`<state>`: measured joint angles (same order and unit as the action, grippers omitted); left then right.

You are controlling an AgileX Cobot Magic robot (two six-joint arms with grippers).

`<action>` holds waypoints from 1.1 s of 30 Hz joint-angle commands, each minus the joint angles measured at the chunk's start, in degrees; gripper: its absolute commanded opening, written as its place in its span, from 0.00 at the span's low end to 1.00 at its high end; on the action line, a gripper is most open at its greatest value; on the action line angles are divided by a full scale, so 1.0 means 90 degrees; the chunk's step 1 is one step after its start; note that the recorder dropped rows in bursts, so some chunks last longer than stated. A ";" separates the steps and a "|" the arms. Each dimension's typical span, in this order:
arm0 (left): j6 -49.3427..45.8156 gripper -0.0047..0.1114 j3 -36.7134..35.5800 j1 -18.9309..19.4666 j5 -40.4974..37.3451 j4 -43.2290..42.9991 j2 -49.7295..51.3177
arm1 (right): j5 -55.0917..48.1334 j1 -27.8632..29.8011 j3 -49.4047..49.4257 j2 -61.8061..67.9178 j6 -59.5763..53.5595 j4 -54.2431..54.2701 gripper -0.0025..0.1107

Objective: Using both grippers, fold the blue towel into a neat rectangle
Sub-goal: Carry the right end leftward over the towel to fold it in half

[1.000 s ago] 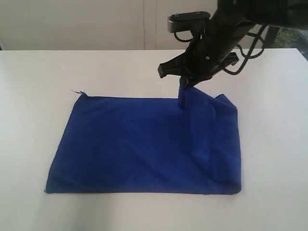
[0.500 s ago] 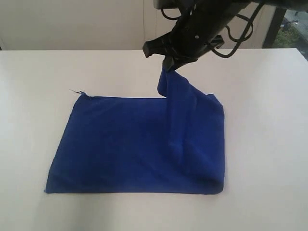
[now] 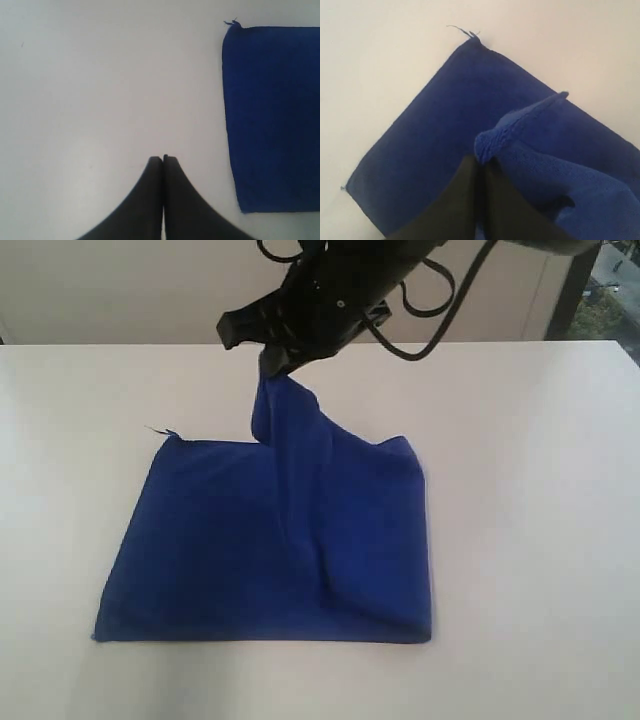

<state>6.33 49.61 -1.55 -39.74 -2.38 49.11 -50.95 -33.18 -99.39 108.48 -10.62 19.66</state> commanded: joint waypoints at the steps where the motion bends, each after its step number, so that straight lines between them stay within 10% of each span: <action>1: -0.0023 0.04 0.0015 -0.0027 -0.0047 0.0040 -0.0055 | 0.0055 -0.0188 -0.0472 0.0238 -0.0084 0.0164 0.02; 26: -0.0023 0.04 0.0015 -0.0027 -0.0047 0.0040 -0.0055 | 0.1892 -0.1478 -0.1349 0.2818 -0.0128 0.1193 0.02; 33: -0.0023 0.04 0.0015 -0.0027 -0.0047 0.0040 -0.0055 | 0.1915 -0.1548 -0.1349 0.2793 -0.0128 0.1216 0.33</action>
<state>6.22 49.61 -1.55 -39.74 -2.38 49.11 -34.63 -47.01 -111.23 134.68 -11.06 30.15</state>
